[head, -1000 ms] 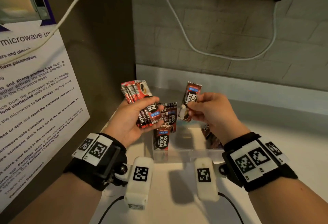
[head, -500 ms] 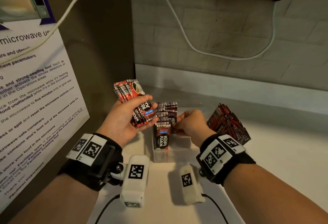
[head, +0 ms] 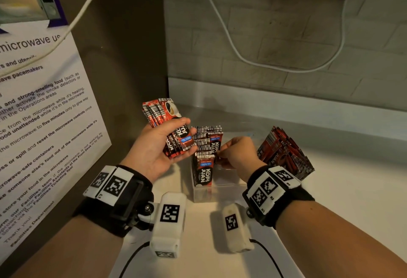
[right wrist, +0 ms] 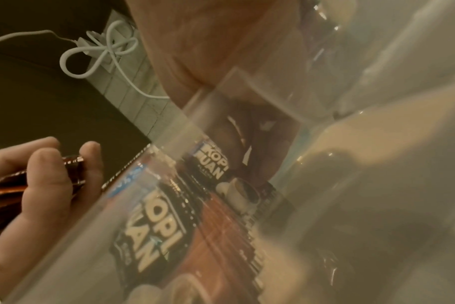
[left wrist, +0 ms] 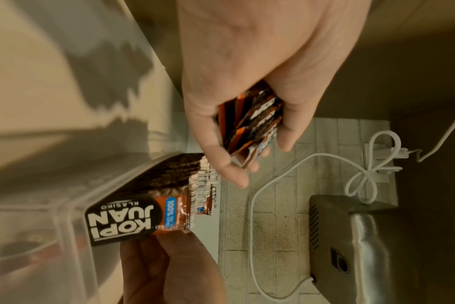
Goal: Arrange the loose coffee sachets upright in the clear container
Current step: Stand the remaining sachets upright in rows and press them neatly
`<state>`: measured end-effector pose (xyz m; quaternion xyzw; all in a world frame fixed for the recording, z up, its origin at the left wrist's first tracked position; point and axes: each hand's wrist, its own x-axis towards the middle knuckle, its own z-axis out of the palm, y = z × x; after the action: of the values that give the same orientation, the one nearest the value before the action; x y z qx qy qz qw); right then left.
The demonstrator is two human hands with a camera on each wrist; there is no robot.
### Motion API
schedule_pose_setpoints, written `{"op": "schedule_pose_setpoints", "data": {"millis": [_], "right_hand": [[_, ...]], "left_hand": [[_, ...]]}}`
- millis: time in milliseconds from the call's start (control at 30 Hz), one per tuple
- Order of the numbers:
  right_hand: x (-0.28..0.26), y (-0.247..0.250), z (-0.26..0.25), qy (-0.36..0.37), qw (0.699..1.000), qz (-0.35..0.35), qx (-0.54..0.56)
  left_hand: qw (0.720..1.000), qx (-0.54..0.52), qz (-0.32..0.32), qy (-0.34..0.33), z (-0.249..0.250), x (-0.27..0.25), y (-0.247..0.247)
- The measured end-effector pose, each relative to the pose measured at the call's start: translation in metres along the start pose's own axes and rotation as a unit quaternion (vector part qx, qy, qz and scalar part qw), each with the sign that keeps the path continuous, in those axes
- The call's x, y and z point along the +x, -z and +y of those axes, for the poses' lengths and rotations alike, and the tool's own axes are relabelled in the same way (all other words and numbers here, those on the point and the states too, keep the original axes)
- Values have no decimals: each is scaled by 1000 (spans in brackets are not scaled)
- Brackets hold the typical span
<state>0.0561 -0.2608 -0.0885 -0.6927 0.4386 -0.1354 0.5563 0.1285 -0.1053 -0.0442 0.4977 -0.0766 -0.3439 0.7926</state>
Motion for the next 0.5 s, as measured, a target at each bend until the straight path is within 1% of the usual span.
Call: {"op": "schedule_pose_setpoints", "data": {"millis": [67,233,300,367,500], "right_hand": [[1,0,0,0,1000,0,-6],[4,2,-2,9,998,34,-42],[3,6,-5,16,998,37,-44],[2,11,-8,26,998,32,-40],[0,10,-8,33,998,-4,-45]], "left_hand": [[1000,3,1,5,-1,0,-1],[1000,2,8,13,-2,-1,-4],[1000,-7,9,21,1,-1,-4],[999,-19,15,31,2,0,-5],[999,-26,14,40,3,0,-8]]}}
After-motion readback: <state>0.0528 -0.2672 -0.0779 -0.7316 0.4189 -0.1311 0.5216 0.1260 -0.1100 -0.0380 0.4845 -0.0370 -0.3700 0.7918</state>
